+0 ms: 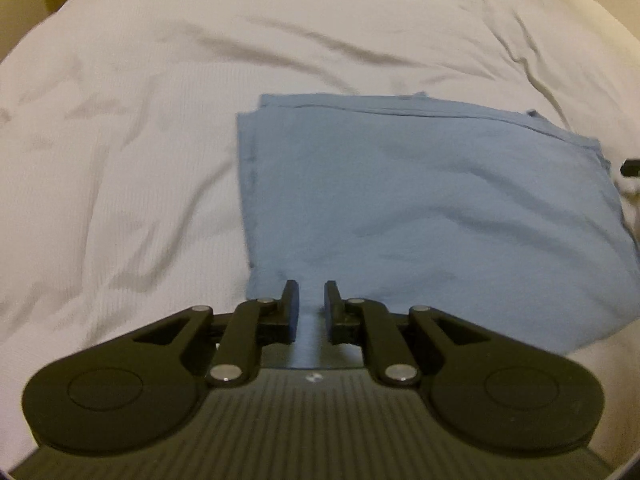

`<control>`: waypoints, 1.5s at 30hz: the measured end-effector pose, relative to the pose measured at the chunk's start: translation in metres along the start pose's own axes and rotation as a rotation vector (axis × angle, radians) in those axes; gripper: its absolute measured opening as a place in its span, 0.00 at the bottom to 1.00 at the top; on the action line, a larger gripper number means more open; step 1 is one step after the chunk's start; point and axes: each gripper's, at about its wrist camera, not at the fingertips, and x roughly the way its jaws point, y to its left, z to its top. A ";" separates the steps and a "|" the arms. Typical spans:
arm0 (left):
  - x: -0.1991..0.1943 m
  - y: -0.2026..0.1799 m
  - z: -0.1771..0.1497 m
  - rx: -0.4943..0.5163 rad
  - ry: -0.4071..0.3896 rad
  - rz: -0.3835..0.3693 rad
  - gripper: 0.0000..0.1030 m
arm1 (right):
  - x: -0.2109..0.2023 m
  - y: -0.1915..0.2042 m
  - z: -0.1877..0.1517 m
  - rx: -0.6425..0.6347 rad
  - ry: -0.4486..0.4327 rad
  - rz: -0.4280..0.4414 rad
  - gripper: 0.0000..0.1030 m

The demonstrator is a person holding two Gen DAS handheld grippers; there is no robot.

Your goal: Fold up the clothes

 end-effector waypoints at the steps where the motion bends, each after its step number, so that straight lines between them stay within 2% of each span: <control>1: -0.003 -0.007 0.001 0.022 0.005 0.000 0.12 | -0.007 0.007 -0.007 0.005 -0.002 0.025 0.24; 7: -0.006 -0.043 -0.016 0.200 0.072 -0.041 0.15 | -0.045 0.049 -0.051 0.035 -0.010 0.171 0.24; 10: 0.002 -0.051 -0.033 0.280 0.136 -0.053 0.17 | -0.038 0.070 -0.091 0.033 0.070 0.185 0.24; 13: 0.001 -0.048 -0.046 0.345 0.169 -0.057 0.17 | -0.039 0.069 -0.121 0.108 0.142 0.142 0.24; 16: -0.012 -0.038 -0.052 0.381 0.146 -0.076 0.18 | -0.055 0.074 -0.131 0.151 0.143 0.071 0.24; 20: -0.031 -0.019 -0.060 0.435 0.099 -0.111 0.23 | -0.074 0.106 -0.114 0.147 0.101 0.019 0.25; 23: -0.046 -0.001 -0.064 0.524 0.038 -0.154 0.26 | -0.084 0.156 -0.088 0.118 0.059 -0.008 0.30; 26: -0.061 0.024 -0.069 0.660 -0.015 -0.184 0.28 | -0.091 0.212 -0.066 0.082 0.025 -0.035 0.34; 31: -0.075 0.064 -0.065 0.916 -0.136 -0.155 0.36 | -0.085 0.307 -0.035 0.021 0.027 -0.005 0.34; 33: -0.072 0.077 -0.057 0.996 -0.166 -0.142 0.37 | -0.087 0.336 -0.027 -0.055 0.007 -0.004 0.42; 36: -0.065 0.087 -0.044 1.045 -0.174 -0.142 0.39 | -0.086 0.354 -0.021 -0.117 0.003 -0.023 0.46; 39: -0.060 0.087 -0.032 1.043 -0.185 -0.151 0.40 | -0.091 0.342 -0.028 -0.065 0.017 -0.054 0.46; 41: -0.061 0.074 -0.035 1.081 -0.220 -0.149 0.43 | -0.094 0.329 -0.034 -0.039 0.027 -0.098 0.46; 42: -0.062 0.063 -0.041 1.105 -0.233 -0.170 0.45 | -0.096 0.321 -0.040 -0.053 0.039 -0.145 0.46; 43: -0.063 0.052 -0.047 1.129 -0.246 -0.193 0.49 | -0.095 0.313 -0.045 -0.083 0.051 -0.184 0.46; 45: -0.061 0.025 -0.064 1.186 -0.245 -0.248 0.51 | -0.091 0.300 -0.058 -0.187 0.076 -0.248 0.49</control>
